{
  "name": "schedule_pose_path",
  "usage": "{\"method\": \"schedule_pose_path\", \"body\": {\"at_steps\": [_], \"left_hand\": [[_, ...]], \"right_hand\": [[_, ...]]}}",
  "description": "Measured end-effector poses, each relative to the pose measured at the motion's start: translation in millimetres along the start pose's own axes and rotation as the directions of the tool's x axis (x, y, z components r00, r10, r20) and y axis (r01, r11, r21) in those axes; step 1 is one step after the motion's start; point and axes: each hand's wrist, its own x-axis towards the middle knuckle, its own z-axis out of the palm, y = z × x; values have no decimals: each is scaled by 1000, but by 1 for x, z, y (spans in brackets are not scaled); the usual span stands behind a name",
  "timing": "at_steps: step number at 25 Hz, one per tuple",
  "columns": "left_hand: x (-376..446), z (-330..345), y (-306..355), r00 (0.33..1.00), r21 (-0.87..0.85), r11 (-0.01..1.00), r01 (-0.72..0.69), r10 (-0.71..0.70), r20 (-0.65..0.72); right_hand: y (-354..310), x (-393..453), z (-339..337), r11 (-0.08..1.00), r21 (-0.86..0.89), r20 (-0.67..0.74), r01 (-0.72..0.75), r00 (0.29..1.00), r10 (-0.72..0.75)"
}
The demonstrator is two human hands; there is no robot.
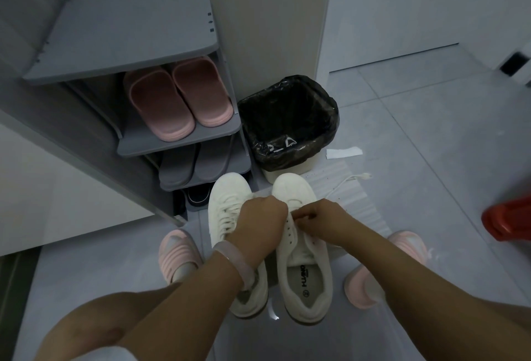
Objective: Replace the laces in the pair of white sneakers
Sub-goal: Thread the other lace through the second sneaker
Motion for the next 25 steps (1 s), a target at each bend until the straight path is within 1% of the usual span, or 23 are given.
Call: {"method": "schedule_pose_path", "body": {"at_steps": [2, 4, 7, 11, 13, 16, 17, 18, 20, 22, 24, 25], "left_hand": [[1, 1, -1, 999, -14, 999, -36, 36, 21], [1, 2, -4, 999, -26, 999, -45, 46, 20], [2, 2, -1, 1000, -47, 999, 10, -11, -3], [2, 3, 5, 999, -97, 995, 27, -31, -34], [1, 4, 5, 997, -165, 985, 58, -66, -45], [2, 6, -1, 983, -346, 925, 158, -181, -33], [2, 7, -2, 984, -363, 918, 157, -177, -23], [2, 8, -2, 990, -351, 928, 126, -139, -10], [-1, 6, 2, 1000, -267, 963, 25, -22, 16], [-1, 5, 3, 997, -180, 982, -51, 61, 49], [-2, 5, 0, 994, -155, 985, -76, 86, 64], [-3, 4, -3, 995, -164, 983, -77, 86, 46]], "right_hand": [[1, 0, -1, 998, 59, 33, -27, 999, 25], [1, 2, 1, 996, 84, 30, -35, 999, 33], [2, 4, 5, 997, 67, 2, -30, 1000, 30], [5, 6, 6, 995, 102, 18, -22, 1000, 20], [7, 7, 7, 993, 118, 12, -29, 1000, 28], [7, 8, 8, 991, 130, -8, -15, 1000, 17], [7, 7, 9, 993, 121, -19, -7, 1000, 9], [7, 7, 9, 993, 119, -29, 0, 1000, 4], [6, 7, 9, 991, 132, -36, 1, 999, 4], [5, 8, 9, 993, 118, -38, -5, 999, 10], [4, 9, 12, 998, 70, -44, -10, 999, 13], [3, 9, 13, 998, 53, -48, -16, 999, 18]]}}
